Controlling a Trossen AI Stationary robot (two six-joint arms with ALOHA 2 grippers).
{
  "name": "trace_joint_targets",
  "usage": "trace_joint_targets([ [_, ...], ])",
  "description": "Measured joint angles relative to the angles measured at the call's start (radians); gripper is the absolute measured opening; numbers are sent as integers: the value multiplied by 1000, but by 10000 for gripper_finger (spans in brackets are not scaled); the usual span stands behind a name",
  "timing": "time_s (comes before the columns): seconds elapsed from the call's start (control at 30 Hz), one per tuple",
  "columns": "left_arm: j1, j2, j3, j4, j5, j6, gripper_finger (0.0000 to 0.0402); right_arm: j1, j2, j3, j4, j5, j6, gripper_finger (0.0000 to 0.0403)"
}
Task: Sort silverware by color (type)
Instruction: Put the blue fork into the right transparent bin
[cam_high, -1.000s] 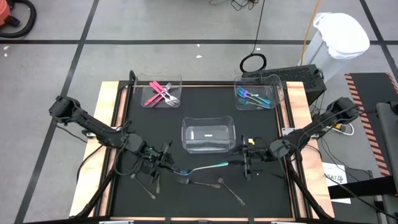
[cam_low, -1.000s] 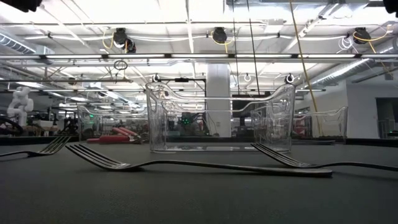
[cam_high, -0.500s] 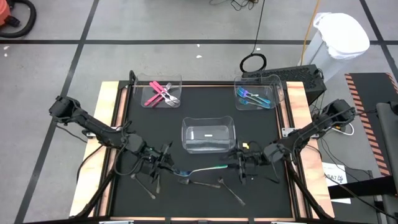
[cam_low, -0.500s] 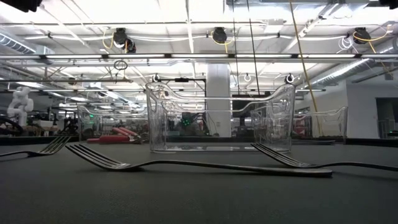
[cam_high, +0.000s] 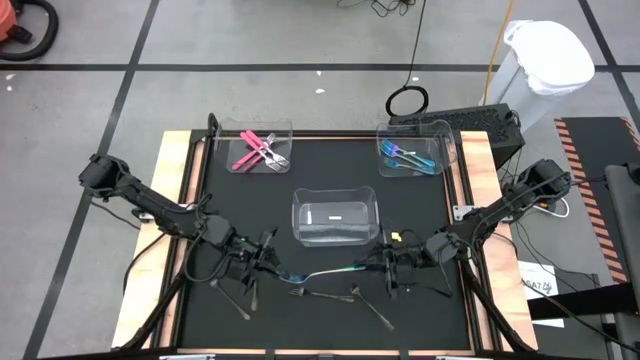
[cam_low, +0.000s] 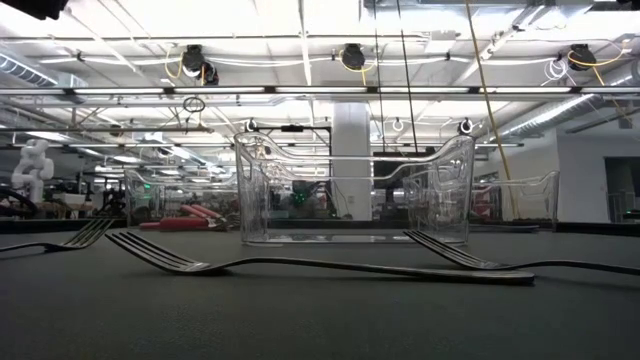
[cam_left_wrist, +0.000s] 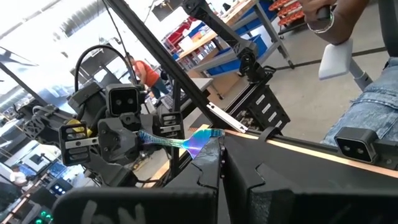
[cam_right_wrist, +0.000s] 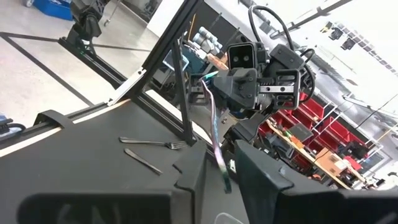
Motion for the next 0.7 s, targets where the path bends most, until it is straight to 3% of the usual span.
trace_joint_targets([
  [0.7, 0, 0, 0, -12, -3, -4, 6, 0, 0, 0, -25, -1, -5, 7],
])
